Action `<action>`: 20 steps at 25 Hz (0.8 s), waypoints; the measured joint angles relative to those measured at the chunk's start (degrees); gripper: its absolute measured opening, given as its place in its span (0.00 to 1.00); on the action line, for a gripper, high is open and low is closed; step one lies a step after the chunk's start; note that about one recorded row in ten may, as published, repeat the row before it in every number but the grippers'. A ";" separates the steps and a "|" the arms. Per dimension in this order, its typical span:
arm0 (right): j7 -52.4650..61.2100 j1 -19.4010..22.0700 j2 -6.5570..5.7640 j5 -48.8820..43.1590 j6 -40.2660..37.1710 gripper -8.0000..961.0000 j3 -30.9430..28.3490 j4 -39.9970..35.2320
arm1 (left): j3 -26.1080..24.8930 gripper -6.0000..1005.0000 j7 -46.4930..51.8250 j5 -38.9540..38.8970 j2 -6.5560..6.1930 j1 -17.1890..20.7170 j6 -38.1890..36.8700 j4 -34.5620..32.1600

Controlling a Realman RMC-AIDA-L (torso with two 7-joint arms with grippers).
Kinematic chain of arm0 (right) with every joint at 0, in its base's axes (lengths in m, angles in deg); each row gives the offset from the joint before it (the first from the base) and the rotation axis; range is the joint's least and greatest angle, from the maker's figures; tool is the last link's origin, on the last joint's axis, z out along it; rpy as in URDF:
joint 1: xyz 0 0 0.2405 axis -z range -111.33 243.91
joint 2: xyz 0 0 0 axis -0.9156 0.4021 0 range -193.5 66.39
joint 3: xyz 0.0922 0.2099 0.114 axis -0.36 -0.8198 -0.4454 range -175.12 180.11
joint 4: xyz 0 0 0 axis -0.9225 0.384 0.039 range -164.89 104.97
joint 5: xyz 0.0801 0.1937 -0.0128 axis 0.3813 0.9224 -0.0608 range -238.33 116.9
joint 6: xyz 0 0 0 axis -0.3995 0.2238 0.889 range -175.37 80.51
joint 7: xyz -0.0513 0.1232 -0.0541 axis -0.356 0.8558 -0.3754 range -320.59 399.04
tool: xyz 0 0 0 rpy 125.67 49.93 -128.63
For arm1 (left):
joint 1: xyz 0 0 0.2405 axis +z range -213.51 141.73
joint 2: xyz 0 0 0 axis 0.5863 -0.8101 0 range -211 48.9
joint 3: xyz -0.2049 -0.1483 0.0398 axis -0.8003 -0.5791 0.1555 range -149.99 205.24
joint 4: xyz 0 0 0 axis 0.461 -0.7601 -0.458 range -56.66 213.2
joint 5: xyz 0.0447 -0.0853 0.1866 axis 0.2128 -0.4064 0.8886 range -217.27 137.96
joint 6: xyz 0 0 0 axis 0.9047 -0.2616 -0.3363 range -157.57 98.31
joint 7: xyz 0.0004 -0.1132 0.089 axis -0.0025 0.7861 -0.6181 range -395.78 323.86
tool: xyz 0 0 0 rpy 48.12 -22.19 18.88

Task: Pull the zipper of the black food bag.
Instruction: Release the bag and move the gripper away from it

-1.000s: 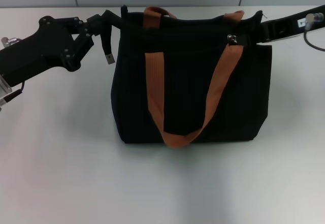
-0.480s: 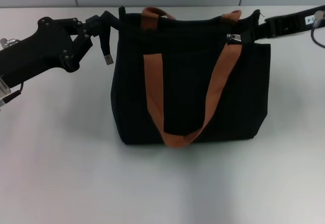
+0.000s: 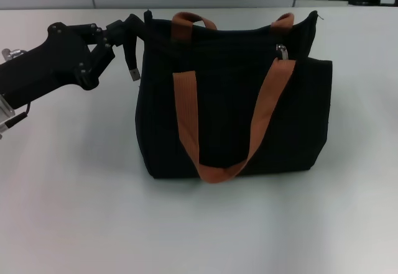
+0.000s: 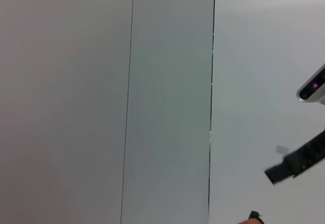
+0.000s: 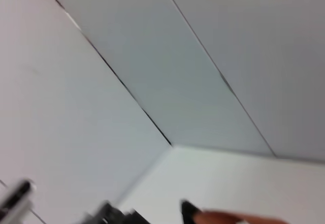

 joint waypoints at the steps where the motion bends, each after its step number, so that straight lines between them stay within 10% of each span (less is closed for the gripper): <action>1: -4.69 0.93 -0.48 4.25 -0.27 0.34 -0.32 3.10 | 0.12 0.03 0.00 0.00 0.03 0.00 0.02 0.08; 10: -34.98 3.37 -3.93 16.46 -10.82 0.69 -1.51 25.09 | 0.02 0.03 0.91 0.41 0.05 0.11 0.49 0.42; 20: -62.26 6.37 -2.65 2.86 -15.90 0.86 -0.99 33.38 | 1.19 0.03 4.76 1.72 -1.09 1.44 2.35 0.04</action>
